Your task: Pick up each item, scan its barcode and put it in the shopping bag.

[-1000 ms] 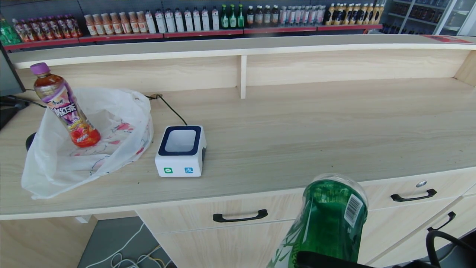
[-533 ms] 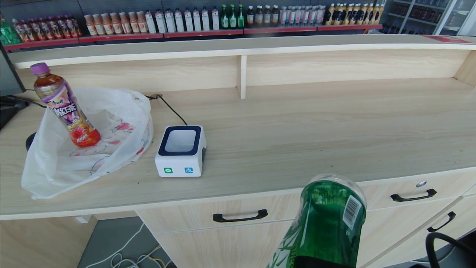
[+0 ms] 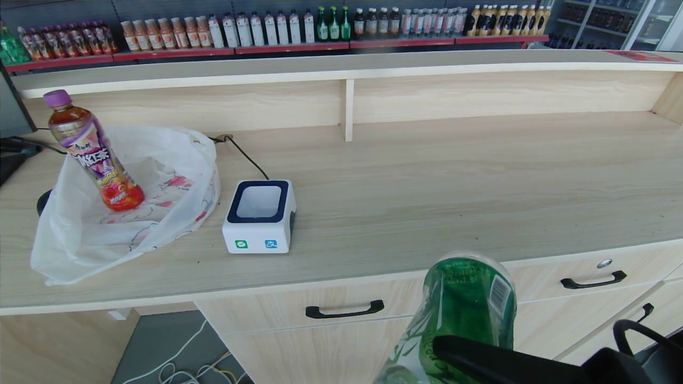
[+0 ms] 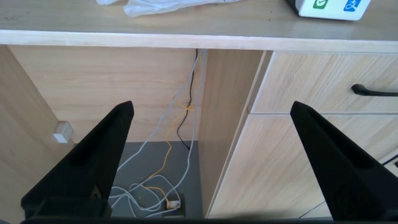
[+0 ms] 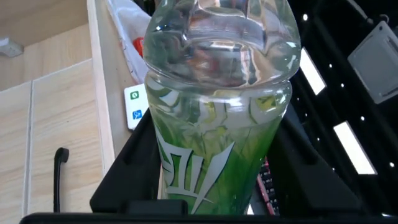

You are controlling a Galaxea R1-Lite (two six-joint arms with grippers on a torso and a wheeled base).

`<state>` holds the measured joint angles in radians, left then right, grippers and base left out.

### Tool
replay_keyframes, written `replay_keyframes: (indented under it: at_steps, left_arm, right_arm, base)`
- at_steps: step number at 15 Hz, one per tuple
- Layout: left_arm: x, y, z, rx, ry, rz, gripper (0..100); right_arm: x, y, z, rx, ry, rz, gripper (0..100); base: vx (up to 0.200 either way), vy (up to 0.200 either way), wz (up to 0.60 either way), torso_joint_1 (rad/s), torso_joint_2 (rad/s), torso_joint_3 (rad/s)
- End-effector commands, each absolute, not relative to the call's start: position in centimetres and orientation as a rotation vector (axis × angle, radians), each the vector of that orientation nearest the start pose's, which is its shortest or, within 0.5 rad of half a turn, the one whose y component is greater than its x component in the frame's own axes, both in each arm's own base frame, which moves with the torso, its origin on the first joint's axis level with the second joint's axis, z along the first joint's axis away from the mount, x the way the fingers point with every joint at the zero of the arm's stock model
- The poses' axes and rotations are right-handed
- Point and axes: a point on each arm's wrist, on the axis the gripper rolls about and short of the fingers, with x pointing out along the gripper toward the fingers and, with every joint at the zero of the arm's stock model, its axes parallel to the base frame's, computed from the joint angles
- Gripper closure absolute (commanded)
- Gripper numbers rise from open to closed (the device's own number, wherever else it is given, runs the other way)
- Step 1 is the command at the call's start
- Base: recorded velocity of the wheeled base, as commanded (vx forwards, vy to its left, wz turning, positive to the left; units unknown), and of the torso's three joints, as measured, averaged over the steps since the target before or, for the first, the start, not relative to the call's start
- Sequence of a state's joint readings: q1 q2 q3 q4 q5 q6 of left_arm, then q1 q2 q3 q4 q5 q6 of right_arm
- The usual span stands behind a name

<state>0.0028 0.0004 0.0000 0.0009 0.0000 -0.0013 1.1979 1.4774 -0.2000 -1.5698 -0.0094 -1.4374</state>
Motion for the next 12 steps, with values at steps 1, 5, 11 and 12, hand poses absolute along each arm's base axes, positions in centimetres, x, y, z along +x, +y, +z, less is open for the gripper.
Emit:
replay_keyframes:
  at_steps: [1,5,11,12]
  left_arm:
    - [-2.3,0.0,7.5,-0.002,0.002,0.003,0]
    - [-2.3,0.0,7.5,-0.002,0.002,0.003,0]
    - [-2.3,0.0,7.5,-0.002,0.002,0.003,0]
    - [-2.3,0.0,7.5,-0.002,0.002,0.003,0]
  right_arm:
    - [7.0,17.8,19.2,-1.016,-1.031,0.746,100]
    - [7.4,17.7,20.2,-0.787,-0.934,0.798,100]
    - [9.3,17.5,19.9,-0.465,-0.637,0.769,100]
    - [10.5,17.7,20.3,-0.390,-0.599,0.742,100]
  base:
    - [0.000,0.000,0.00,0.000,0.00,0.000]
    - [0.000,0.000,0.00,0.000,0.00,0.000]
    - [0.000,0.000,0.00,0.000,0.00,0.000]
    - [0.000,0.000,0.00,0.000,0.00,0.000]
